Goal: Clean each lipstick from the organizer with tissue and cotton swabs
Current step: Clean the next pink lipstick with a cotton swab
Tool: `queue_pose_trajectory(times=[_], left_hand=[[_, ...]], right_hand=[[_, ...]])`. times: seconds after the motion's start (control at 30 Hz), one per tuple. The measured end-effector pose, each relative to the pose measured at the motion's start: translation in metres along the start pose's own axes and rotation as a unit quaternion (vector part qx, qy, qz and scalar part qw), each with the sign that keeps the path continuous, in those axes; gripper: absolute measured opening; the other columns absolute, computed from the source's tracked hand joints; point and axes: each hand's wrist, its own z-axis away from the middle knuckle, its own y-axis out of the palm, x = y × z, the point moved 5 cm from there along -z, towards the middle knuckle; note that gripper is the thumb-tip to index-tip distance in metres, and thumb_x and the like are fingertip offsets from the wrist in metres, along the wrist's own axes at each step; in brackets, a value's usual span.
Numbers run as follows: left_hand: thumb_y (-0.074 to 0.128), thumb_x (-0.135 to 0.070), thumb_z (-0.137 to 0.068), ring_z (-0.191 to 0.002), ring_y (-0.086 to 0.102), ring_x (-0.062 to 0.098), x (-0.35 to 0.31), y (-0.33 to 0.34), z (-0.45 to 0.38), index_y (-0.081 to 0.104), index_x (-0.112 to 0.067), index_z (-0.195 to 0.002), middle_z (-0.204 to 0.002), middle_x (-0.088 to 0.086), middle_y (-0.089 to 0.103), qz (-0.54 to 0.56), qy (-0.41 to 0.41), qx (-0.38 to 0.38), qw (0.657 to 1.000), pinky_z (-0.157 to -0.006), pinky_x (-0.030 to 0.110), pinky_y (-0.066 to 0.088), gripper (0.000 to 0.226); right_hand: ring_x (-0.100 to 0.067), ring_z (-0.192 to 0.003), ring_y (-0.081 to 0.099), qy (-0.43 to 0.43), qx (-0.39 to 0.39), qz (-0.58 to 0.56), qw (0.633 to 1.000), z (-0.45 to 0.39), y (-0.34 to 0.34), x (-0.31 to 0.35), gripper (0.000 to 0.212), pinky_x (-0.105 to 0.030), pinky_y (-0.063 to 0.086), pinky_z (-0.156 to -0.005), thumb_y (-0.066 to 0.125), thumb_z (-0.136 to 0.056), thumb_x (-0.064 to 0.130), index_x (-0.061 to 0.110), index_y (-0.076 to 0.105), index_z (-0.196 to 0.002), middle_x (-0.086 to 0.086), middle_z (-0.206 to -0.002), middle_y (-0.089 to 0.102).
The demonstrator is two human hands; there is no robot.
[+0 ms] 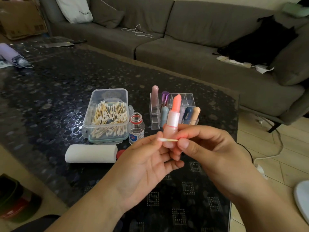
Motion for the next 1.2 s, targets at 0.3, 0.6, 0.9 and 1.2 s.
queue_pose_trajectory(times=[0.3,0.6,0.9,1.2], left_hand=[[0.062,-0.025,-0.076,-0.091,0.067,0.025,-0.006,-0.006,-0.002,0.065,-0.008,-0.101,-0.102,0.018,0.069,-0.031,0.048,-0.057,0.997,-0.075,0.032,0.055,0.03],[0.072,-0.012,-0.068,-0.084,0.069,0.023,-0.01,-0.005,0.0,0.065,-0.002,-0.094,-0.098,0.02,0.07,-0.024,0.054,-0.089,0.994,-0.071,0.028,0.055,0.028],[0.061,-0.007,-0.065,-0.066,0.068,0.019,-0.01,-0.002,0.003,0.075,-0.008,-0.076,-0.081,0.017,0.069,-0.018,0.045,-0.113,0.992,-0.062,0.026,0.056,0.018],[0.066,-0.007,-0.063,-0.067,0.067,0.017,-0.011,0.001,0.004,0.076,-0.014,-0.073,-0.082,0.014,0.07,-0.045,0.062,-0.114,0.99,-0.066,0.024,0.055,0.016]], right_hand=[[-0.013,-0.104,0.065,-0.015,-0.035,0.028,0.999,-0.001,0.0,-0.004,0.013,-0.022,0.049,-0.089,0.066,-0.076,0.012,0.016,0.076,-0.083,0.0,-0.105,0.071],[-0.011,-0.101,0.066,-0.016,-0.052,0.009,0.998,-0.001,-0.002,-0.001,0.014,-0.017,0.05,-0.081,0.066,-0.074,0.013,0.021,0.077,-0.077,0.002,-0.102,0.072],[0.0,-0.061,0.055,-0.103,-0.171,0.197,0.96,0.007,-0.027,0.028,0.004,-0.009,0.043,-0.06,0.075,-0.075,0.023,0.025,0.072,-0.075,0.011,-0.065,0.064],[0.0,-0.06,0.052,-0.146,-0.172,0.279,0.933,0.008,-0.022,0.035,0.012,-0.006,0.04,-0.059,0.067,-0.078,0.019,0.03,0.069,-0.077,0.012,-0.065,0.062]])
